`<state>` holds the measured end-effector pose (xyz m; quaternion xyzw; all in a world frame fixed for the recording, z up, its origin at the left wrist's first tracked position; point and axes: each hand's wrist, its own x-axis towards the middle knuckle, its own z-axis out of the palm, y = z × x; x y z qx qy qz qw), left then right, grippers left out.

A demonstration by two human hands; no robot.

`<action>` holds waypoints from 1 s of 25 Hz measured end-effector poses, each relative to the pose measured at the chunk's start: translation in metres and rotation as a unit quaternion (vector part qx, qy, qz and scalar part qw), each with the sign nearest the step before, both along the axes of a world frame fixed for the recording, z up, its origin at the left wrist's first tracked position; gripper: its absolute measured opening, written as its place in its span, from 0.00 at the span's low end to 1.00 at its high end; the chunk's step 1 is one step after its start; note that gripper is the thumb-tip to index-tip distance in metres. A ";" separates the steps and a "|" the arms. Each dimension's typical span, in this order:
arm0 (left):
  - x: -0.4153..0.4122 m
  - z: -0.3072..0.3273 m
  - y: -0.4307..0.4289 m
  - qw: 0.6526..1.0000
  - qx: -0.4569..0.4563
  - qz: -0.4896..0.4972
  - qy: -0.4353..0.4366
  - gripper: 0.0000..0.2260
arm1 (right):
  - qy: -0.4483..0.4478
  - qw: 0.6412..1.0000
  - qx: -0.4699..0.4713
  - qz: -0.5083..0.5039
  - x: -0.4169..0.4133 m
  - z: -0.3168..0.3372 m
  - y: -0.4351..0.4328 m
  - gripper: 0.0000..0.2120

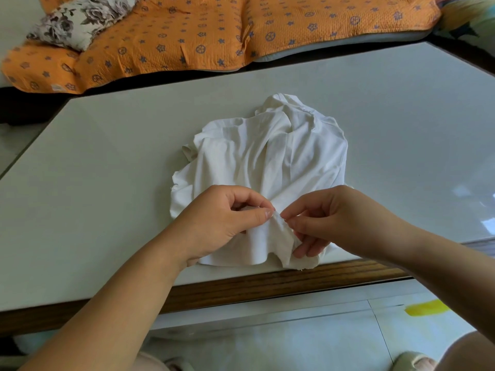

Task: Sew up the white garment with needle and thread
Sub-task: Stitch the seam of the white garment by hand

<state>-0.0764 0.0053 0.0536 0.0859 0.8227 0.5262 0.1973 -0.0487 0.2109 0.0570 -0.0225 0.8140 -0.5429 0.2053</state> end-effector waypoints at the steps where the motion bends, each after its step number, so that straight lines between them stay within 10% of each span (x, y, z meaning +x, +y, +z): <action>1: 0.000 0.000 0.000 1.000 0.000 -0.001 -0.003 0.06 | 0.001 1.000 0.000 0.000 0.000 0.000 0.000 0.07; 25: -0.002 -0.001 0.002 0.991 0.094 0.006 -0.091 0.07 | 0.049 0.998 -0.016 -0.024 -0.001 -0.006 -0.005 0.08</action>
